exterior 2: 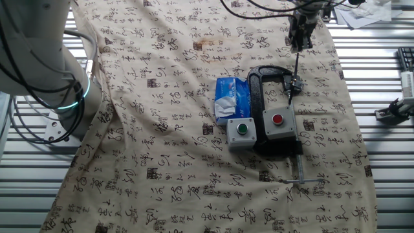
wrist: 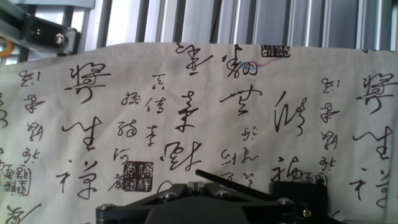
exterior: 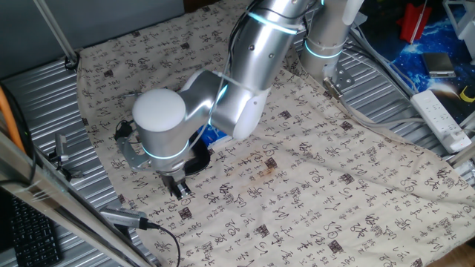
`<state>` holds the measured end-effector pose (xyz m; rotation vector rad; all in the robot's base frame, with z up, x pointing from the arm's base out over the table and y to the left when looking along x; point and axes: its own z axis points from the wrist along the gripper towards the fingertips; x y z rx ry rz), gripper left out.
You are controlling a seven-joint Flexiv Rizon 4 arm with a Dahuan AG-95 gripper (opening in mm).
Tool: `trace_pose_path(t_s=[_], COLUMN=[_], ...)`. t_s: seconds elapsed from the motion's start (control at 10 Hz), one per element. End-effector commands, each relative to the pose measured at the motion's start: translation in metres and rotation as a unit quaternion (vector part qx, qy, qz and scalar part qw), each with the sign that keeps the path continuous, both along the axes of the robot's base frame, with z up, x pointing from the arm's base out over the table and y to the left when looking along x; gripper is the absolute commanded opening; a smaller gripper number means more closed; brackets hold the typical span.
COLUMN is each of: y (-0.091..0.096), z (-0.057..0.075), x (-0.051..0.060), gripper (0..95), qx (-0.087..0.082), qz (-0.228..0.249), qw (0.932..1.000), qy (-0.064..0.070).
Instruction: Turn the hands of a clock
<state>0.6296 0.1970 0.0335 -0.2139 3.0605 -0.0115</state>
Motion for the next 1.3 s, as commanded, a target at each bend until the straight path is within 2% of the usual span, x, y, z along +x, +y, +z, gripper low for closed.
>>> trace_pose_path(t_s=[0.1,0.4,1.3], y=[0.000,0.000,0.001], z=[-0.001,-0.005,-0.014], x=[0.000,0.000,0.002], gripper=[0.0,0.0,0.0], qx=[0.000,-0.001,-0.003], qz=[0.001,0.002,0.003], qw=[1.0000,1.0000,1.0000], qy=[0.001,0.005,0.003])
